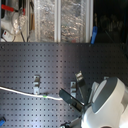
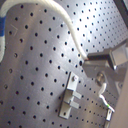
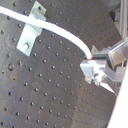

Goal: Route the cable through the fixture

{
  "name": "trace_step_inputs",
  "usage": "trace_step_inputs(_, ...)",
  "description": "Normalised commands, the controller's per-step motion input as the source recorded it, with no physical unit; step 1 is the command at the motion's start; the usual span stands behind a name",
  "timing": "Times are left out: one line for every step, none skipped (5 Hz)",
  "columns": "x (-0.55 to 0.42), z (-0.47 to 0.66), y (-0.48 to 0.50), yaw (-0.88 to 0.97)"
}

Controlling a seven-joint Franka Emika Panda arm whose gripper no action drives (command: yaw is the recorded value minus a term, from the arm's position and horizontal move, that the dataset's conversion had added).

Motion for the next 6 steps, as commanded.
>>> trace_step_inputs(-0.032, 0.0, -0.052, 0.0)
trace_step_inputs(0.006, 0.0, 0.016, 0.0)
trace_step_inputs(-0.019, 0.2, 0.156, -0.05)
trace_step_inputs(-0.254, 0.31, 0.17, -0.37)
trace_step_inputs(-0.301, 0.19, 0.094, -0.61)
trace_step_inputs(-0.268, 0.17, -0.093, -0.6)
